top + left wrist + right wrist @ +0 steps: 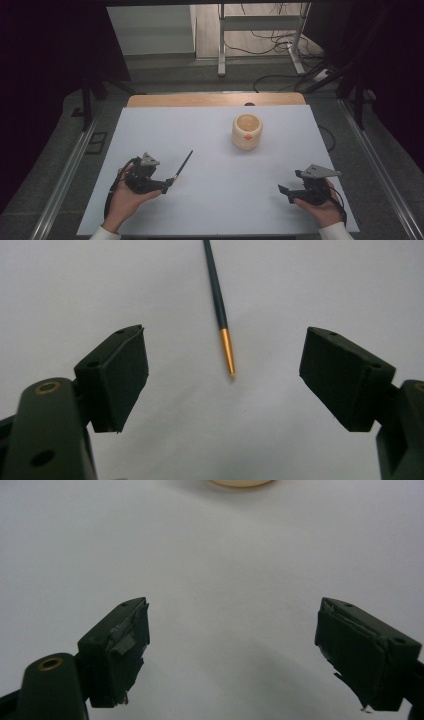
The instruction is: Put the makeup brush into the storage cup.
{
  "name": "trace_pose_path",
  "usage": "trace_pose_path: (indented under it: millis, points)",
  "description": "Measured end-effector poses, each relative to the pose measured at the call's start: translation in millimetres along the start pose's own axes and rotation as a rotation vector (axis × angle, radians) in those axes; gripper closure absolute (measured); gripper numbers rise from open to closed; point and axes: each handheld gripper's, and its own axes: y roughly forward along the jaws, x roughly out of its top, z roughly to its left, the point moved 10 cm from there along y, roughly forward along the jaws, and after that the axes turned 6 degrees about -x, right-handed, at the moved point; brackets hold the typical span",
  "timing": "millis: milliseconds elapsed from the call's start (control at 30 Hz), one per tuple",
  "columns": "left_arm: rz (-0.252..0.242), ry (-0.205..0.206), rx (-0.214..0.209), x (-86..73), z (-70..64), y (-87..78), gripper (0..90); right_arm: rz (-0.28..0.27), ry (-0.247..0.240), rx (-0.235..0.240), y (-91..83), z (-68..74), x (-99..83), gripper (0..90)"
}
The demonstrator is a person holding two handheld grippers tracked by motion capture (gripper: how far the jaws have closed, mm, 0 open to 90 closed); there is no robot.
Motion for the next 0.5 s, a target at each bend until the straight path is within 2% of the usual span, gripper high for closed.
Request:
trace_pose_path:
  millis: [233,500]
  points:
    - [0.021,0.011,0.002,4.3,0.0,5.1,19.9,-0.002,0.000,-0.002,-0.9,-0.2,0.1,15.4]
    - [0.071,0.010,0.007,4.2,5.9,18.2,20.0,-0.003,0.001,-0.004,-0.5,-0.8,0.2,15.5]
